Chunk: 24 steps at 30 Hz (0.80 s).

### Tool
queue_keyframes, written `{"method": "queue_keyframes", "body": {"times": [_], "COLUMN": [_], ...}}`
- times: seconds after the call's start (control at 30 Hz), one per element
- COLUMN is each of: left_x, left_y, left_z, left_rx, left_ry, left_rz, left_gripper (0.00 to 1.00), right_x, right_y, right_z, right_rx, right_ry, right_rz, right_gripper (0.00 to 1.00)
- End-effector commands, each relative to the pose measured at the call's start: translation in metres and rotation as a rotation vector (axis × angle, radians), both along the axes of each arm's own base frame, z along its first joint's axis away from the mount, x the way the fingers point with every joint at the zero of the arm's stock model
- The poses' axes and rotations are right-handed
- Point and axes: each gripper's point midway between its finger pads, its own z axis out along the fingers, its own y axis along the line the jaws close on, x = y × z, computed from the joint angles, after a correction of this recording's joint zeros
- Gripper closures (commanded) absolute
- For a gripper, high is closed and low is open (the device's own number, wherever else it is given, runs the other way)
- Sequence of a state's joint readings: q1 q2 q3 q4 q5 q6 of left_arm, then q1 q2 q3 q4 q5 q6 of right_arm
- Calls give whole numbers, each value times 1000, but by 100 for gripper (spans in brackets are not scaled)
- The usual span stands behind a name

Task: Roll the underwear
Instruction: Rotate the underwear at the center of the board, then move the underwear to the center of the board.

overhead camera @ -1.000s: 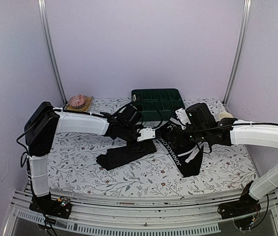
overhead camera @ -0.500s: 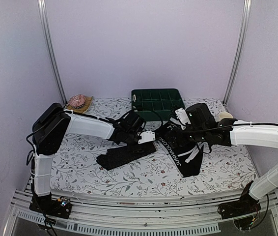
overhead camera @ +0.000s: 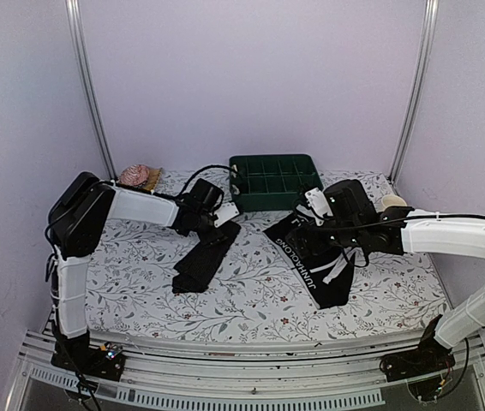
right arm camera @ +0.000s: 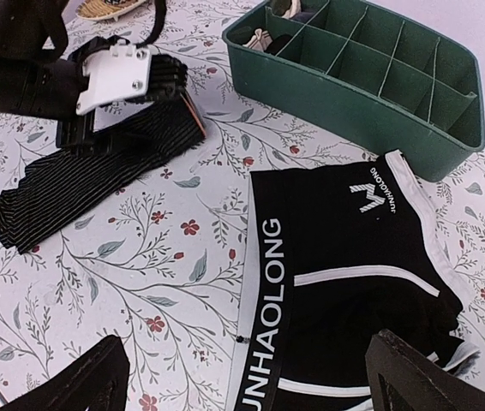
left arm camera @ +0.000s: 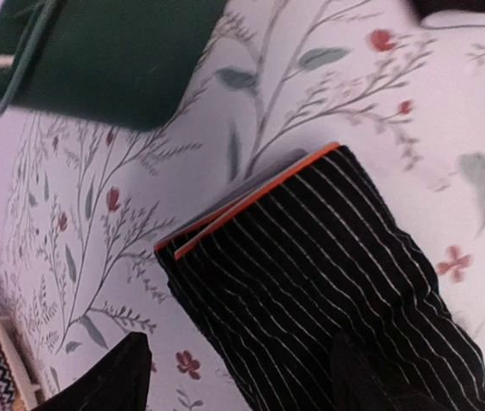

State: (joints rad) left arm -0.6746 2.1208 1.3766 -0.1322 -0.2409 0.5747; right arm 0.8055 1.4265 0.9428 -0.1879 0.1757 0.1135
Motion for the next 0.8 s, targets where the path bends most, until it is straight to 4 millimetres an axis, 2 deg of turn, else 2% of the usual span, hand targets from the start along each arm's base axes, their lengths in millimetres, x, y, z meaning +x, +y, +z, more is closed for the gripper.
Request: {"method": "queue_keyframes", "body": {"times": [0.0, 0.1, 0.17, 0.27, 0.37, 0.4, 0.43, 0.47, 0.53, 0.57, 0.6, 0.77], "left_x": [25, 45, 57, 62, 61, 60, 60, 59, 53, 46, 38, -23], "left_y": [68, 93, 102, 97, 85, 82, 81, 82, 84, 87, 90, 102], "left_z": [-3, 0, 4, 22, 63, 80, 106, 127, 163, 185, 200, 213], "left_rx": [-55, -141, -197, -289, -387, -414, -446, -467, -490, -504, -510, -448], "left_ry": [42, 86, 115, 116, 72, 47, 2, -42, -122, -170, -205, -308], "left_rz": [262, 385, 438, 413, 346, 323, 302, 288, 246, 223, 201, 15], "left_gripper": [25, 24, 24, 23, 20, 18, 16, 4, 2, 1, 1, 2], "right_x": [0, 1, 1, 1, 2, 3, 3, 3, 2, 1, 1, -2], "right_y": [3, 5, 6, 6, 7, 7, 8, 9, 10, 10, 11, 16], "right_z": [6, 5, 2, 0, -4, -5, -5, -5, -6, -6, -6, -4], "right_rx": [30, 31, 26, 19, 11, 7, 5, 6, 6, 9, 11, 12], "right_ry": [-16, -11, -6, -5, -4, -4, -4, -4, -2, -2, -4, -16], "right_rz": [9, 13, 16, 19, 23, 25, 28, 32, 38, 42, 44, 72], "right_gripper": [1, 1, 1, 1, 1, 1, 1, 1, 1, 1, 1, 1]}}
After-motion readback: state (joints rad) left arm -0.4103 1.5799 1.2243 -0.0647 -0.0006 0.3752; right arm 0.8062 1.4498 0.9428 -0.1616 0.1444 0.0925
